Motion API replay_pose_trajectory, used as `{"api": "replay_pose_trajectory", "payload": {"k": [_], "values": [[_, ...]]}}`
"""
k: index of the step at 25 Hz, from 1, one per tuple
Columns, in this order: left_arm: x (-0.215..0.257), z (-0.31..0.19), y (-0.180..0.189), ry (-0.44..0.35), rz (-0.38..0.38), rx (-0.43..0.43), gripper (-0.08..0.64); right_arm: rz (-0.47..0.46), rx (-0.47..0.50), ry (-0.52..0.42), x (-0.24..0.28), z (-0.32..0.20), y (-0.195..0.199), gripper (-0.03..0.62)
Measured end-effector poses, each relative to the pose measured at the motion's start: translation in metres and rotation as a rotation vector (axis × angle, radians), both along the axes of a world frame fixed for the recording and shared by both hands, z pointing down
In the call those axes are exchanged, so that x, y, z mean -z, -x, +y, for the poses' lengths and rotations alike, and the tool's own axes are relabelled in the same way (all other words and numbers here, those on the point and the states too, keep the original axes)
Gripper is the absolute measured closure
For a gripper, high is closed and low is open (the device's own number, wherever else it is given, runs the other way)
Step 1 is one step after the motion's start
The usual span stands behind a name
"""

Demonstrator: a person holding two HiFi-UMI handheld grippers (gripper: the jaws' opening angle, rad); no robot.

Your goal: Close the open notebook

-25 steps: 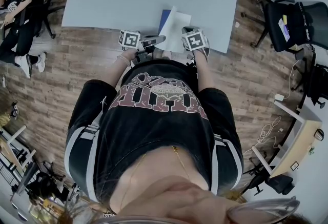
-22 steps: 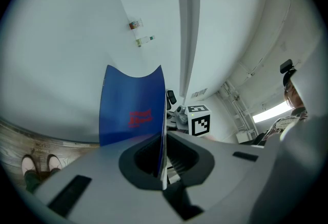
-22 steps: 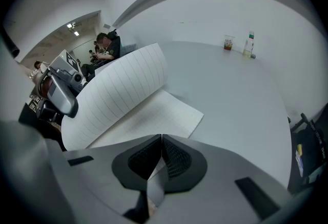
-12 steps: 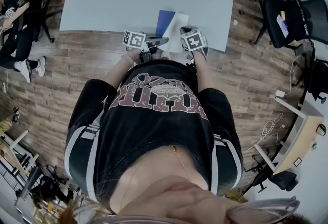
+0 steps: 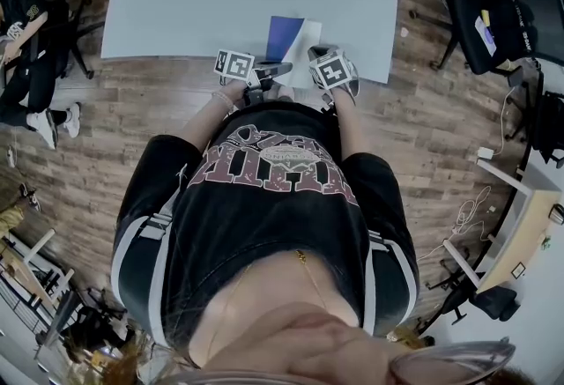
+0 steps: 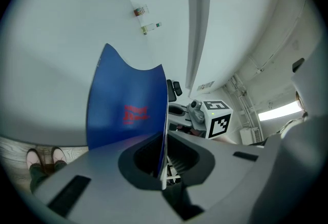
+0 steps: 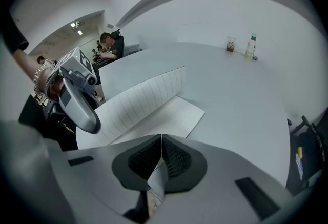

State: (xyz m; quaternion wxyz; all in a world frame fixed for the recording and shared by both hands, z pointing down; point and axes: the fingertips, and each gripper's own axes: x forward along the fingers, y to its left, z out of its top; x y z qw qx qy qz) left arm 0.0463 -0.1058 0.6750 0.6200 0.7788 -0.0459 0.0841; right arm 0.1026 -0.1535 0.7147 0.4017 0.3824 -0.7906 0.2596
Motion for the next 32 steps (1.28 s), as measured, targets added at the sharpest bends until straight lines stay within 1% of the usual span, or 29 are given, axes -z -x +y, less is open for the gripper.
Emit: {"api": "replay_pose_trajectory", "payload": {"k": [3,6,9,13,16,21,23,27,32], "values": [[-0.001,0.003,-0.002,0.0,-0.014,-0.016,0.5,0.008,-0.001,-0.004,0.001,0.004,-0.001,0.572],[-0.002,0.003,-0.004,0.006,-0.023,-0.025,0.5,0.051,-0.013,0.006,0.0,0.009,-0.011,0.572],[-0.003,0.003,-0.006,0.005,-0.034,-0.035,0.497,0.022,-0.013,0.01,0.002,0.013,-0.008,0.572],[-0.006,0.005,-0.008,0.003,-0.065,-0.055,0.494,0.051,-0.032,0.009,0.002,0.019,-0.016,0.572],[-0.007,0.007,-0.01,0.008,-0.087,-0.073,0.491,0.039,-0.037,0.009,0.005,0.023,-0.015,0.572],[-0.01,0.006,-0.019,0.007,-0.124,-0.102,0.482,0.028,-0.061,0.006,0.003,0.025,-0.024,0.572],[-0.01,0.006,-0.022,0.002,-0.137,-0.114,0.476,0.013,-0.061,0.009,0.002,0.027,-0.024,0.572],[-0.011,0.008,-0.028,-0.019,-0.162,-0.142,0.462,0.017,-0.078,0.017,0.001,0.032,-0.032,0.572],[-0.011,0.009,-0.033,-0.028,-0.166,-0.161,0.439,0.013,-0.096,0.016,0.002,0.037,-0.038,0.572]]}}
